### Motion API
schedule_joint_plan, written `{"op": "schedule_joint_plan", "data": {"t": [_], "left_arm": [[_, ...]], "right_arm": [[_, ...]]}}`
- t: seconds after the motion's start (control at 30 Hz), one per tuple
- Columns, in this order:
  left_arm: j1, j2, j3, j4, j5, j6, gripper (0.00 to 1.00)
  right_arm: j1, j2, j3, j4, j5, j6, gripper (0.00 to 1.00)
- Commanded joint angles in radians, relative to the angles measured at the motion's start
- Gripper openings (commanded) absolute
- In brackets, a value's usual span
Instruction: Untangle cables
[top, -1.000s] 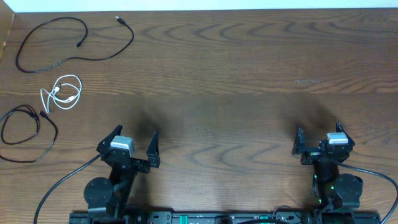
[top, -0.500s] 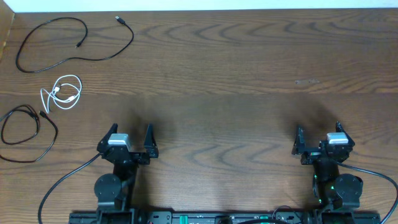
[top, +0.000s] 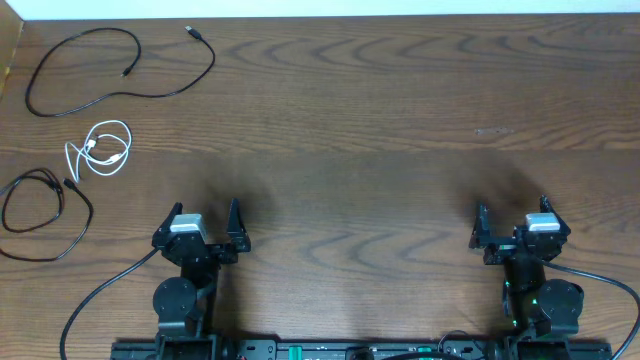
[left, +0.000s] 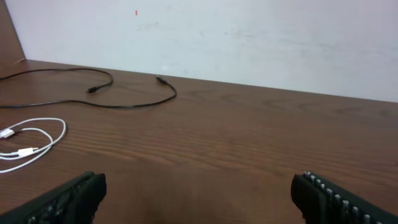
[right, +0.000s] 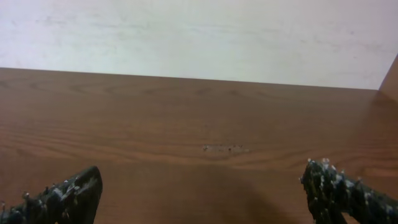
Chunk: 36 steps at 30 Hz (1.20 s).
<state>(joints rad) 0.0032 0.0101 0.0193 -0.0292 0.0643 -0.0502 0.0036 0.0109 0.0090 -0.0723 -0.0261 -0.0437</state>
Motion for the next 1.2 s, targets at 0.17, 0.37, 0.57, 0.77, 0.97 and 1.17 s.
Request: {"op": "schedule_joint_plan", "data": {"t": [0.17,0.37,0.57,0.77,0.97,1.17], "left_arm": [[-0.005,-0.009,-0.015,-0.044,-0.005,0.099,1.0],[-0.005,-0.009,-0.015,-0.045,-0.026,0.116,1.0],[-0.005,-0.009,-0.015,-0.049,-0.051,0.062,1.0],[-0.005,-0.009,-0.015,-0.048,-0.05,0.061,1.0],[-0.005,-0.009,-0.015,-0.044,-0.05,0.061,1.0],[-0.005,-0.006,-0.015,-0.044,-0.05,0.061,1.0]], "right_arm": [[-0.005,-0.005,-0.003,-0.003,0.005,0.013,0.99],[-0.005,-0.005,-0.003,-0.003,0.005,0.013,0.99],[-0.005,-0.005,-0.003,-0.003,0.005,0.013,0.99],[-0.005,-0.005,-0.003,-0.003,0.005,0.013,0.99],[-0.005,-0.005,-0.003,-0.003,0.005,0.013,0.99],[-0.005,-0.005,-0.003,-0.003,0.005,0.013,0.99]]}}
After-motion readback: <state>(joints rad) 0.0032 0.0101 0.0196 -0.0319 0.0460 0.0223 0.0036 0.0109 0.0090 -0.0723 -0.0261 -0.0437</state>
